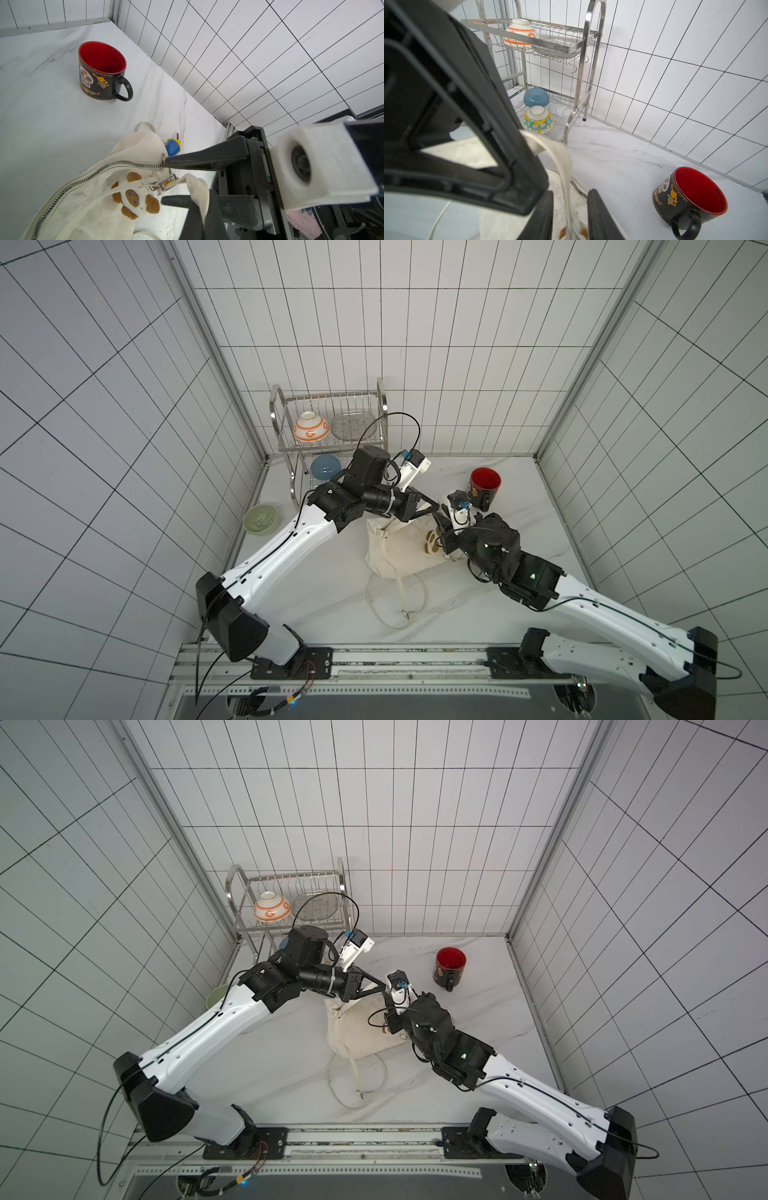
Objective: Remove the decoration from the bag
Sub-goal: Remove the decoration item from the bag.
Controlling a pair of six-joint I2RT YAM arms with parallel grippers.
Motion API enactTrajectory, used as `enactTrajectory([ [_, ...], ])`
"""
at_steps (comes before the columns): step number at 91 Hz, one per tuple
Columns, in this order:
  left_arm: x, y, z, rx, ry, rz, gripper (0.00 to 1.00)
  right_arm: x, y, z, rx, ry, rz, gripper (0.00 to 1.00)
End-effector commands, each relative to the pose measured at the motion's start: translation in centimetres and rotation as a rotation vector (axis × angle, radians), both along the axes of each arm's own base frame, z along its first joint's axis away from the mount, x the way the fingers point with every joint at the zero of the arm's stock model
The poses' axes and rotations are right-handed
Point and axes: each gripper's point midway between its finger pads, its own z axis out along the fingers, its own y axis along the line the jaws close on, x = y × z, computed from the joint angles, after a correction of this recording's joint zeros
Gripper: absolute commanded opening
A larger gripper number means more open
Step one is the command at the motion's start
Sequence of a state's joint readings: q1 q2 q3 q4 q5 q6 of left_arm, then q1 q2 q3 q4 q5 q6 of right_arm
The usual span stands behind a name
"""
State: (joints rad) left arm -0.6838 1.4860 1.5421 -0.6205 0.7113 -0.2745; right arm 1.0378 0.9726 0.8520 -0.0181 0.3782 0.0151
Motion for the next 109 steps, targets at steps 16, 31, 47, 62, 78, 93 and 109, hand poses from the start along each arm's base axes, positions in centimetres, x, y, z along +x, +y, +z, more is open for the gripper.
enactTrajectory([
  [16, 0.4, 1.2, 0.1, 0.008, -0.086, 0.001, 0.00, -3.0, -3.3, 1.6, 0.145, -0.020, 0.077, 0.33],
  [31, 0.9, 1.6, 0.1, 0.013, -0.118, 0.013, 0.00, -3.5, -6.9, -2.4, 0.019, 0.115, 0.043, 0.33],
  [47, 0.6, 1.5, 0.3, -0.002, -0.124, -0.016, 0.00, -3.6, -6.0, -6.3, -0.130, 0.182, 0.142, 0.38],
  [62, 0.6, 2.3, -0.7, 0.023, -0.136, -0.017, 0.00, -2.6, -4.7, -6.6, -0.172, 0.232, 0.347, 0.45],
  [78, 0.5, 2.8, -0.9, 0.018, -0.136, -0.025, 0.00, -1.2, -3.7, -7.8, -0.252, 0.274, 0.456, 0.50],
  [93, 0.9, 3.0, -1.5, 0.028, -0.132, -0.015, 0.00, -1.8, -1.3, -7.0, -0.230, 0.264, 0.606, 0.52],
  [109, 1.2, 2.8, -1.3, 0.015, -0.136, -0.019, 0.00, -1.3, -0.3, -7.9, -0.288, 0.243, 0.631, 0.51],
])
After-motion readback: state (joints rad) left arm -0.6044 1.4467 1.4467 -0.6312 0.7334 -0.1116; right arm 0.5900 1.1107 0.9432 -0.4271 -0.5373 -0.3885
